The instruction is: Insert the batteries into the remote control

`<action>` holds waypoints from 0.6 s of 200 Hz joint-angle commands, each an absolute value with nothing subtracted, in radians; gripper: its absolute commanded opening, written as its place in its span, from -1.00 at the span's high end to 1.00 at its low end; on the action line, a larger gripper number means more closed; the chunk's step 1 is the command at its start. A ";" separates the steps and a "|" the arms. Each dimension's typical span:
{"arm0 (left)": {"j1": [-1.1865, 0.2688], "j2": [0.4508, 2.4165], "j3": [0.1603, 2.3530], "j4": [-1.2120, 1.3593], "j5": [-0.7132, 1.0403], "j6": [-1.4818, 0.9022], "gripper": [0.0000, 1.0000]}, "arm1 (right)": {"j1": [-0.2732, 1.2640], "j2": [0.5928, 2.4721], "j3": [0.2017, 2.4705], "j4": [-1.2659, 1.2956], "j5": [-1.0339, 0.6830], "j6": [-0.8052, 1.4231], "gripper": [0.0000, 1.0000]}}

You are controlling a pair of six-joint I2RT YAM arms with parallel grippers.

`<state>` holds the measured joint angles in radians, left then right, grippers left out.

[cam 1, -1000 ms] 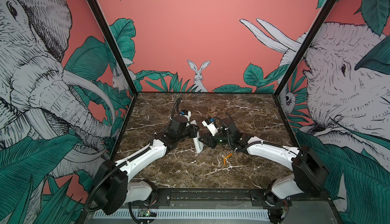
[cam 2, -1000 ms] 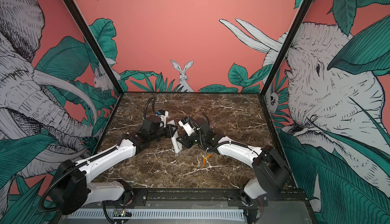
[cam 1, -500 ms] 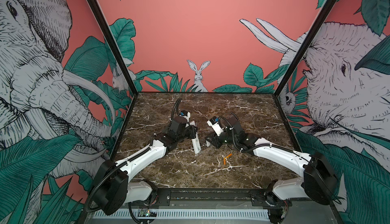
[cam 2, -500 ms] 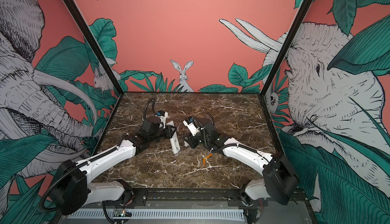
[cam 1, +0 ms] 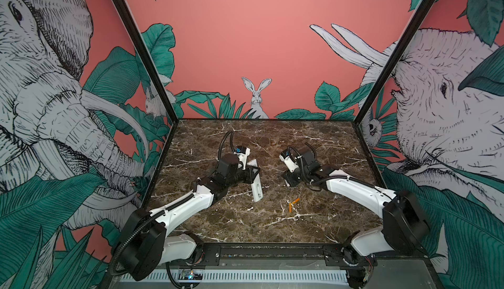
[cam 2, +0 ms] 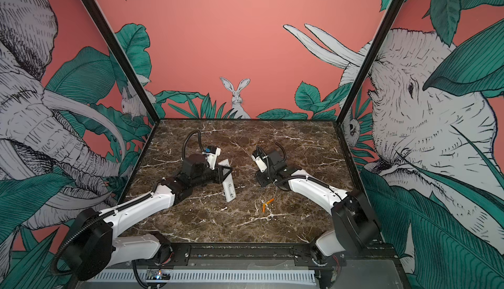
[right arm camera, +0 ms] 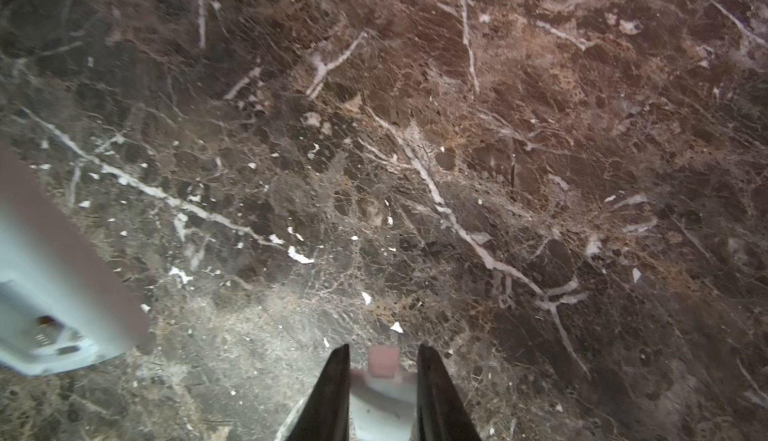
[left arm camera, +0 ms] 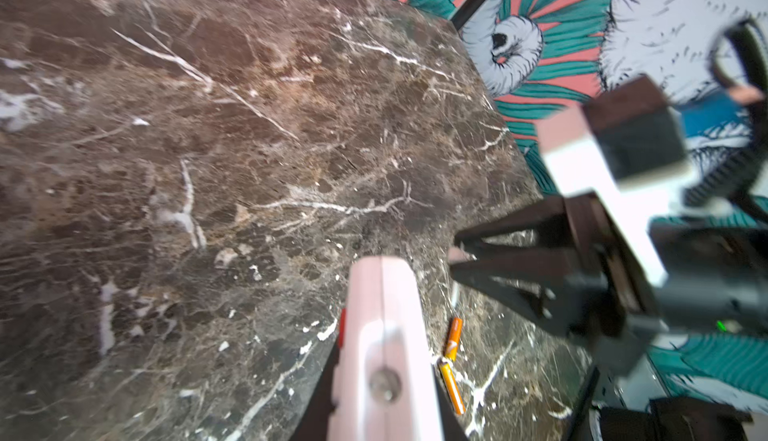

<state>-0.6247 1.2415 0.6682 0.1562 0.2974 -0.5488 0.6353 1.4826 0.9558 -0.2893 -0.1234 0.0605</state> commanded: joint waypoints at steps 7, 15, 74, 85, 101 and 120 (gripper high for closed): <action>-0.620 1.185 0.648 0.215 0.381 -0.479 1.00 | 0.619 1.533 1.013 -0.361 -0.042 0.009 0.51; -0.620 1.171 0.648 0.201 0.389 -0.459 1.00 | 0.614 1.548 1.023 -0.376 -0.028 0.004 0.51; -0.620 1.131 0.641 0.188 0.453 -0.397 1.00 | 0.588 1.656 1.069 -0.414 -0.006 -0.003 0.52; -0.619 1.132 0.630 0.203 0.456 -0.402 1.00 | 0.589 1.671 1.077 -0.420 -0.003 -0.003 0.52; -0.620 1.133 0.616 0.229 0.463 -0.414 1.00 | 0.586 1.693 1.091 -0.432 0.002 -0.007 0.52; -0.619 1.131 0.607 0.242 0.465 -0.416 1.00 | 0.583 1.716 1.105 -0.441 0.003 -0.008 0.52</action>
